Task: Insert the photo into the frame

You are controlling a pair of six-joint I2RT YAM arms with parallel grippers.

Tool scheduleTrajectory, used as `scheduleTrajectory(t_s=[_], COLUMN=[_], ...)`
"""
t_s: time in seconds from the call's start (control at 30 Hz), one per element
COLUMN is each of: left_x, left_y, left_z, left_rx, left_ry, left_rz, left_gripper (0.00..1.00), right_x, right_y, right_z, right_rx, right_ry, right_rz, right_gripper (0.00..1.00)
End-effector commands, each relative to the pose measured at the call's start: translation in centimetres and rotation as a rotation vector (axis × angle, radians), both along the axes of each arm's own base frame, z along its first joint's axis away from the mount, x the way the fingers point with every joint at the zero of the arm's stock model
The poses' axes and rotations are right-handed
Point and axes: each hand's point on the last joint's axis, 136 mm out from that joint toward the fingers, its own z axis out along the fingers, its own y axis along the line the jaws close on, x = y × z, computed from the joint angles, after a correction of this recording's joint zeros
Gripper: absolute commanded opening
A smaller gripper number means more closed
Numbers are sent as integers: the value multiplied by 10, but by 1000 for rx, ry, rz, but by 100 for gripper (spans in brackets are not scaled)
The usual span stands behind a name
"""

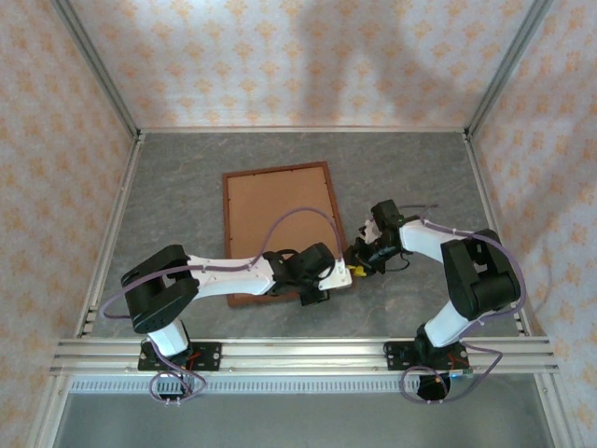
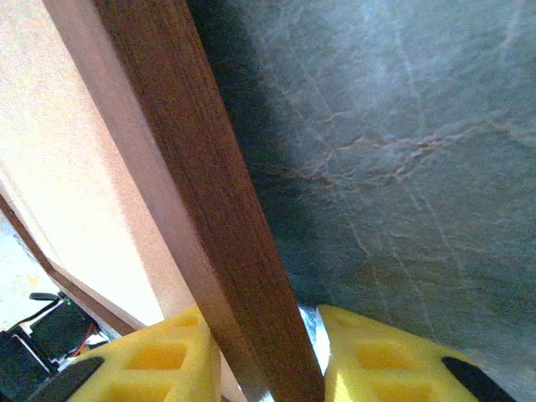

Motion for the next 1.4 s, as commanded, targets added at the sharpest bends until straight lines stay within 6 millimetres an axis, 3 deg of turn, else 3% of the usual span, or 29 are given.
scheduleTrajectory(t_s=[0.0,0.1,0.27,0.43,0.7,0.9,1.03,1.37], left_x=[14,16,19,16,29,46,50,56], left_y=[-16,-10,5,18,35,48,50,52], left_z=[35,33,32,40,50,47,43,57], left_rx=[-131,-117,-73,54,169,283,328,333], left_ry=[-70,-89,-153,-377,-614,-754,-786,-837], left_rz=[33,52,74,19,45,72,59,90], left_gripper=[10,19,45,65,83,83,76,33], right_x=[0,1,2,4,9,8,11,15], right_y=[5,5,4,6,13,18,19,19], right_z=[15,20,27,37,57,62,63,66], right_rx=[29,25,14,24,50,61,59,42], right_ry=[-23,-27,-16,19,39,56,54,45], right_rz=[10,3,-12,-41,-51,-37,-40,-42], right_gripper=[25,21,18,17,16,16,16,17])
